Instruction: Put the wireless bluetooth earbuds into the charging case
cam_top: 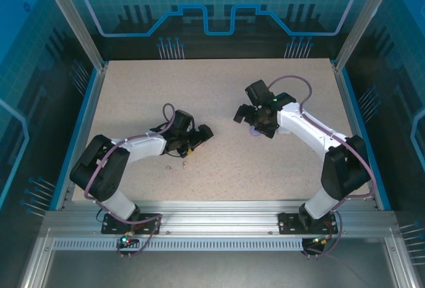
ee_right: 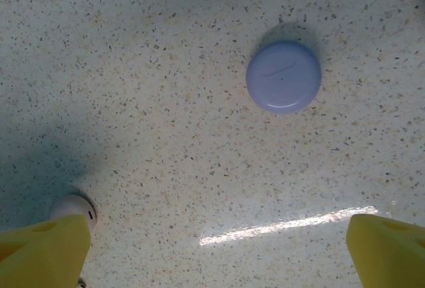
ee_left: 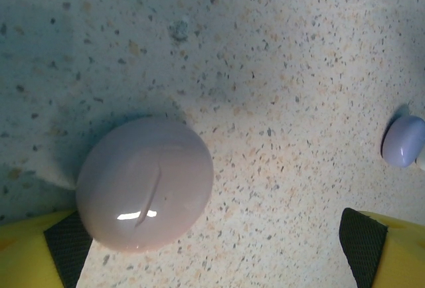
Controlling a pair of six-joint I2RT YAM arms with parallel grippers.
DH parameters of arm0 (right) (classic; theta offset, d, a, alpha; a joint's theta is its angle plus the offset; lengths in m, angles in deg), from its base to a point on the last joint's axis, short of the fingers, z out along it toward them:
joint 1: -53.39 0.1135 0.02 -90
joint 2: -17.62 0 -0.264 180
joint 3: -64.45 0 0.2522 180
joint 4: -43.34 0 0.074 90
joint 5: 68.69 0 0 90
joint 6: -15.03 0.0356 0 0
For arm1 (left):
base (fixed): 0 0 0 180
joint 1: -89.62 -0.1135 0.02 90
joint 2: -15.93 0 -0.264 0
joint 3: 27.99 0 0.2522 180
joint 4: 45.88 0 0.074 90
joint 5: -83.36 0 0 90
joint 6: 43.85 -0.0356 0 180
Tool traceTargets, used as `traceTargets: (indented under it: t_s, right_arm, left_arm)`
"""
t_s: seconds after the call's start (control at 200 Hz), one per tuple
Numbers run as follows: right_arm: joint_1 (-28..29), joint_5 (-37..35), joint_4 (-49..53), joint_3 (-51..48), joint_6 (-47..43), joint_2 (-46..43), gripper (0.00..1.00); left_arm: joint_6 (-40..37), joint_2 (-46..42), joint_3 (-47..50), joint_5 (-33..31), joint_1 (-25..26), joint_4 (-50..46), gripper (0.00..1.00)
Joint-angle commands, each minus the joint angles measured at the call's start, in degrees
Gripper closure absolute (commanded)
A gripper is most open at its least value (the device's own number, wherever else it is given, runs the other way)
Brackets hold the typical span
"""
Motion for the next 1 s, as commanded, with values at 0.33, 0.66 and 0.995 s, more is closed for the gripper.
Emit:
traceTargets:
  t_s: [0.33, 0.66, 0.995]
  right_arm:
    - [0.6, -1.7, 1.4, -0.9, -1.1, -2.6, 0.00]
    - [1.1, -1.9, 1.5, -1.0, -2.3, -2.5, 0.00]
    - [2.9, -2.7, 2.0, 0.6, -4.5, -1.5, 0.00]
  left_arm:
    - [-0.2, 6.9, -5.8, -0.6, -0.1, 2.4, 0.01]
    - [-2.1, 10.3, -12.5, 0.2, -0.2, 0.7, 0.01]
    - [-4.7, 9.1, -16.3, 0.0, -1.5, -2.2, 0.01]
